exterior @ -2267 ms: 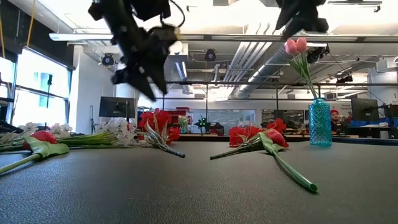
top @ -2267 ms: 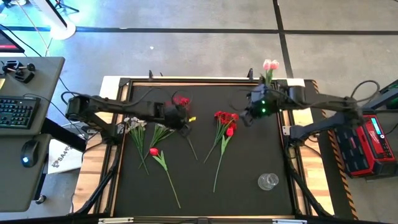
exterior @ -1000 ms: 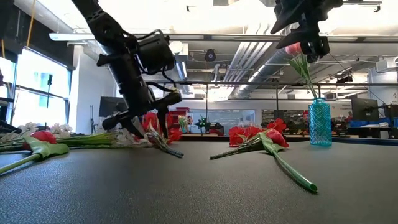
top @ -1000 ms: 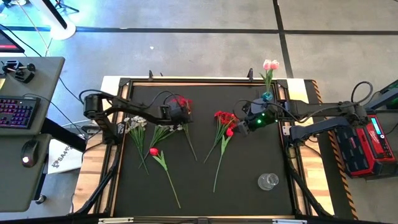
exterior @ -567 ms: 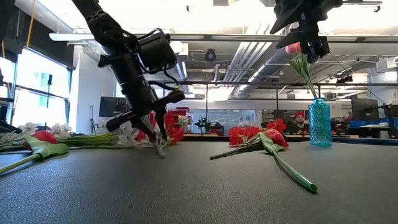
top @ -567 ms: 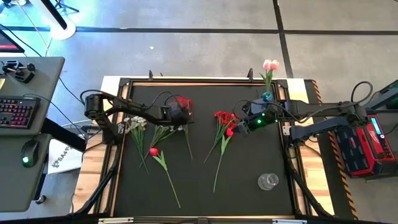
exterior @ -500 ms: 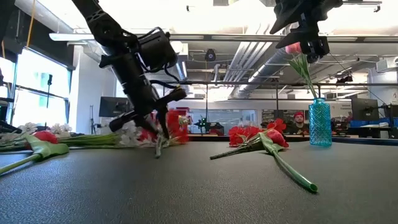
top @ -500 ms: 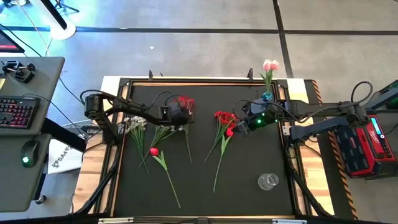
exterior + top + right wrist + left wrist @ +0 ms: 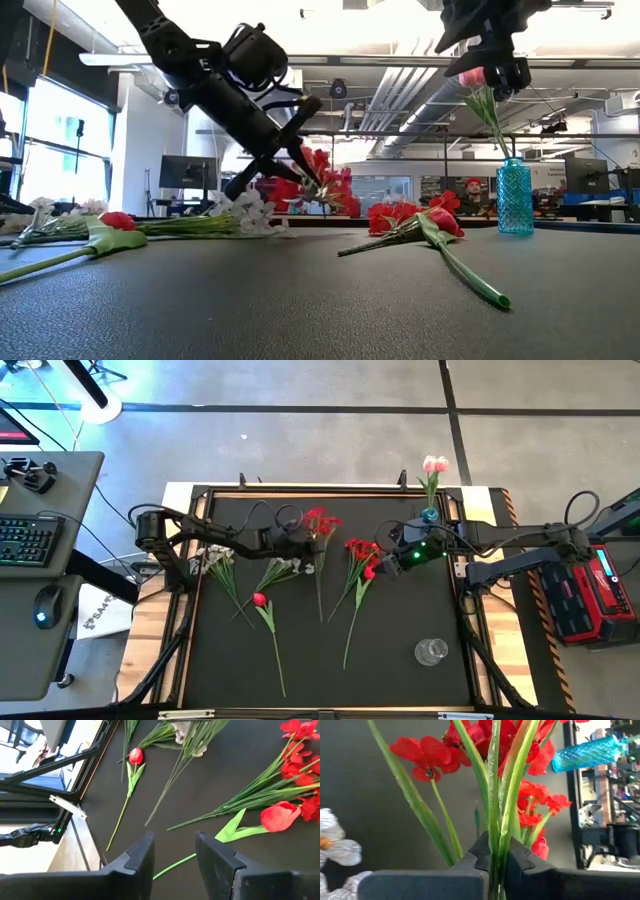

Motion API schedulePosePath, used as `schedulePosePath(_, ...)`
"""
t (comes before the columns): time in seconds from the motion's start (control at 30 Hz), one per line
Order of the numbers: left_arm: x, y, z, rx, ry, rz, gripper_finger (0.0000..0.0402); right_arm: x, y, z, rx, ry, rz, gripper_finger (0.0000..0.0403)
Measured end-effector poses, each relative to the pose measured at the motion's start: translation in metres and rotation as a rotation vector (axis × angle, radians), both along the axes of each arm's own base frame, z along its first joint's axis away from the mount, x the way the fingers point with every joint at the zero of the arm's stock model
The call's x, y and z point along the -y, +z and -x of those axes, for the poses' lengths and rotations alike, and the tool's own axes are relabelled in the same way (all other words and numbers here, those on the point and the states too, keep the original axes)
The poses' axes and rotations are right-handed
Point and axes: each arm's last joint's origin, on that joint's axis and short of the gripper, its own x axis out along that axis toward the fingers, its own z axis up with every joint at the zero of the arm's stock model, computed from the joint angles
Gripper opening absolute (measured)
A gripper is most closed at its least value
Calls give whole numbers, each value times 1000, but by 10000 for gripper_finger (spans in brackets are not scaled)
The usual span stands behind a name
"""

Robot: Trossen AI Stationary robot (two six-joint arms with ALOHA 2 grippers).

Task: Sort flowers into vase by color
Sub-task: Put the left red flowers into the blue vase

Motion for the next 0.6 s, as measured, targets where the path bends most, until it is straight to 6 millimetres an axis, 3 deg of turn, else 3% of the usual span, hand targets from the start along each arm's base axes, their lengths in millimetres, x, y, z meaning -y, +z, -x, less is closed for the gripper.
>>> schedulePosePath(0.37,-16,11,4,9,-173,-120,17,-1,0,0,4,34,-25,129)
schedulePosePath(0.6,-24,41,4,142,-250,-316,6,0,2,-1,26,0,12,129)
